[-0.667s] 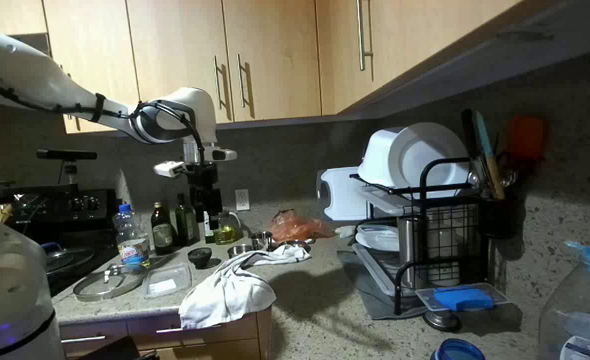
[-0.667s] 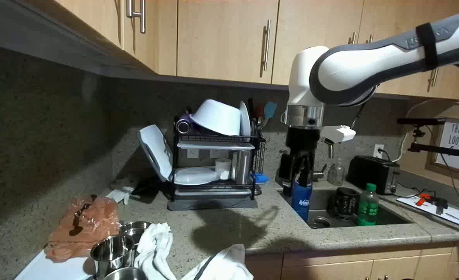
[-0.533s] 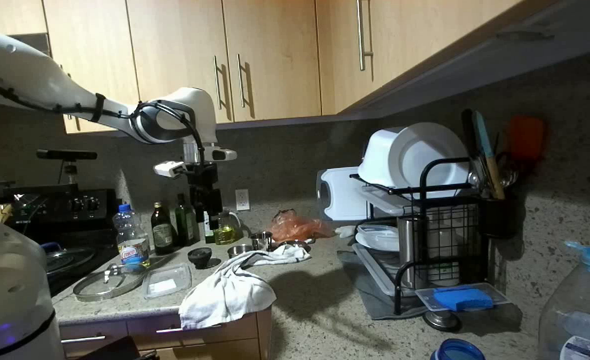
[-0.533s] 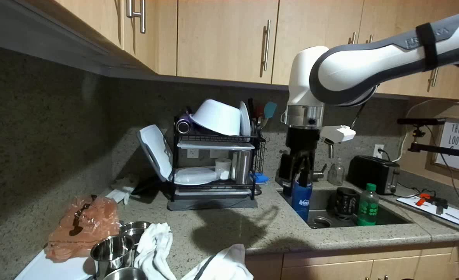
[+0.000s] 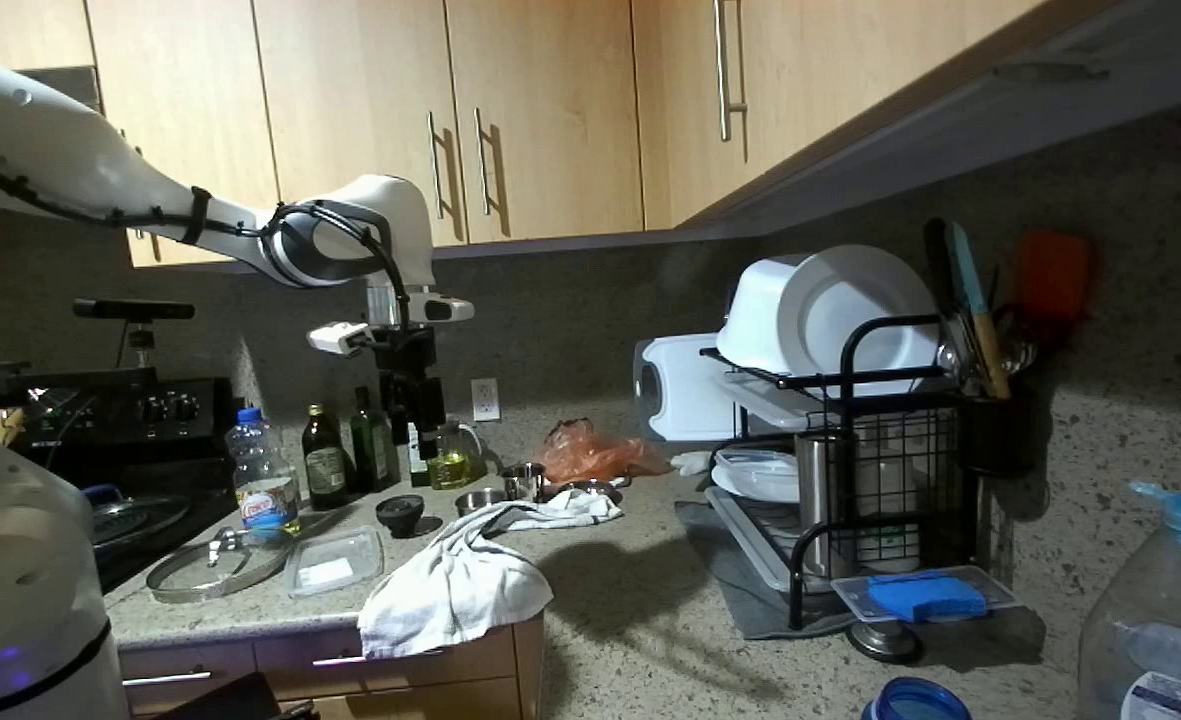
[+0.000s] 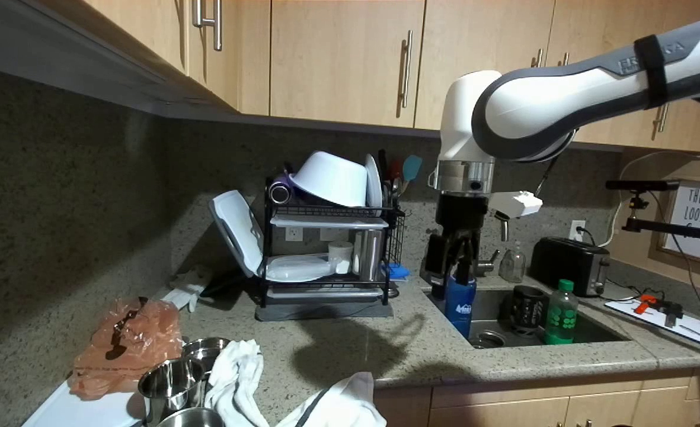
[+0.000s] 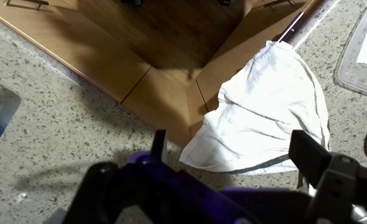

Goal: Move the white towel to the right

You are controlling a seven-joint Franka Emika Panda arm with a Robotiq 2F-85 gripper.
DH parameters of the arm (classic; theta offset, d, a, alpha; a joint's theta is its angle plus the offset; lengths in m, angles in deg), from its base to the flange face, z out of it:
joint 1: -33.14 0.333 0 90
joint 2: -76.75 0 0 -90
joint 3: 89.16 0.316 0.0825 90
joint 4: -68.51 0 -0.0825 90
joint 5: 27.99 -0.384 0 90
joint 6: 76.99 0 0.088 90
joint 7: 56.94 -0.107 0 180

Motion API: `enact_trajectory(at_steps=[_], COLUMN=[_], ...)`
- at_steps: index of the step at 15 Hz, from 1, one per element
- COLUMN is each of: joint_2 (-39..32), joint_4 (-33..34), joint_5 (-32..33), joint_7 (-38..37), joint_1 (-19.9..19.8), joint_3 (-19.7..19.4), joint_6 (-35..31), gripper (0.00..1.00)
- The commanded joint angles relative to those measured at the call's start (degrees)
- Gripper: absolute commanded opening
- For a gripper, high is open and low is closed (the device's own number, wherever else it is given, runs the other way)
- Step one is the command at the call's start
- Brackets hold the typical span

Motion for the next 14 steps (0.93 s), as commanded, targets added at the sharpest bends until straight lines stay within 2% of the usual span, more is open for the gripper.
enact_trajectory(at_steps=[1,6,9,11,14], joint_2=[-0.1,-1.1,-1.9,-1.1,-1.5], joint_4=[0.4,0.9,0.7,0.4,0.4], joint_5=[-0.7,1.5,0.1,0.3,0.3], joint_7=[0.9,4.4,8.6,6.4,6.9], joint_1=[0.1,2.8,4.9,4.4,4.5], joint_3=[-0.4,2.2,1.3,1.9,1.8], joint_6=[0.9,-0.9,-2.2,-1.1,-1.2], gripper=[1.0,1.0,1.0,1.0,1.0])
